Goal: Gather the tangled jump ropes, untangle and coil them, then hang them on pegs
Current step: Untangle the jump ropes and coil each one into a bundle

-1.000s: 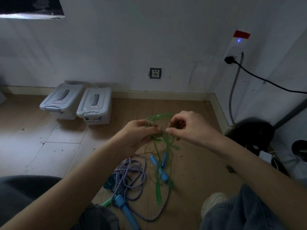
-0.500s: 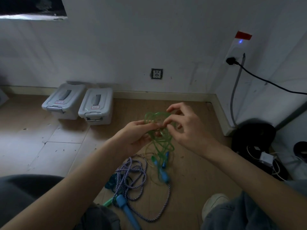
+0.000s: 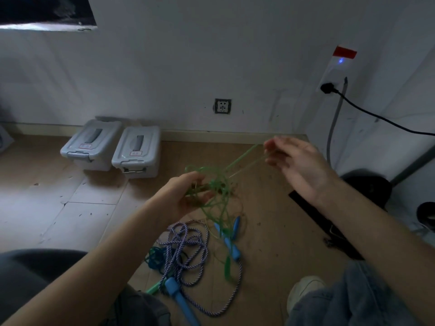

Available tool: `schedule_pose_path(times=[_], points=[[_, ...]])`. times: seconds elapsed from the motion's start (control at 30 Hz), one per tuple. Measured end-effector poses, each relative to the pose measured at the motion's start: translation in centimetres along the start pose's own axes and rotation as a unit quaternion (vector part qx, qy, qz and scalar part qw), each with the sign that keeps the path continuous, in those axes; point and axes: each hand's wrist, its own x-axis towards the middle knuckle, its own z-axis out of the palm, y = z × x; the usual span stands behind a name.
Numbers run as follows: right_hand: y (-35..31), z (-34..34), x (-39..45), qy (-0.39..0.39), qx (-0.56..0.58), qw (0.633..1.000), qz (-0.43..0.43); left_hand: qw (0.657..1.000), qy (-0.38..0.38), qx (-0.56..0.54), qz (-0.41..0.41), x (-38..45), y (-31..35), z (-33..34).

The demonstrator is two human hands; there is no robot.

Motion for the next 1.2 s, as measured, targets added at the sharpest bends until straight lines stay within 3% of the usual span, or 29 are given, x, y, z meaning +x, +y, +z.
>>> schedule_pose_path(times=[0.07,0.17,0.23,0.33,0.53,0.57,0.67,0.77,0.87,0.97,1.03,1.13,1.2], points=[[-0.5,-0.5,-0.1,-0.043,0.045,0.997,0.044,0.999,-0.005,0.037,-0.019,0.1,-0.2,-0.2],[0.2,0.2,-1.0,-0.167,-0.18,0.968,0.056,0.992,-0.022,0.123,-0.016,-0.2,-0.6,0.5],[0.5,0.5,-1.2,-0.2,-0.242,0.948,0.043,0.994,-0.055,0.098,-0.015,-0.3,-0.4,0.7],[0.3,0.2,-0.8,-0.15,-0.289,0.945,0.002,0.992,-0.094,0.082,-0.024,-0.5,0.4,0.6],[0.2,-0.7,0.1,0.038,-0.202,0.973,-0.107,0.953,-0.01,0.303,0.027,0.1,-0.5,-0.4],[0.2,-0.9,0.3,0.042,-0.258,0.959,-0.113,0.947,0.007,0.32,0.043,0.4,-0.6,-0.7],[1.2,-0.7,-0.1,-0.024,-0.49,0.86,-0.137,0.913,0.054,0.387,0.12,0.9,-0.7,-0.9],[2.2,1.3,-1.4,-0.141,-0.513,0.826,-0.185,0.881,0.06,0.43,0.187,0.9,-0.9,0.0],[2.7,2.8,-2.0,-0.212,-0.529,0.804,-0.171,0.891,0.018,0.416,0.179,0.5,-1.3,1.1],[2.6,2.7,-2.0,-0.204,-0.532,0.808,-0.152,0.91,-0.013,0.387,0.145,0.3,-1.6,1.6],[2.5,2.3,-1.8,-0.176,-0.574,0.78,-0.178,0.922,-0.026,0.367,0.117,0.2,-1.6,1.5],[1.2,0.8,-1.0,0.001,-0.583,0.77,-0.261,0.897,-0.021,0.437,0.072,0.2,-1.7,0.9],[0.5,-0.4,-0.4,0.075,-0.583,0.764,-0.265,0.892,0.0,0.45,0.047,0.4,-1.8,0.2]])
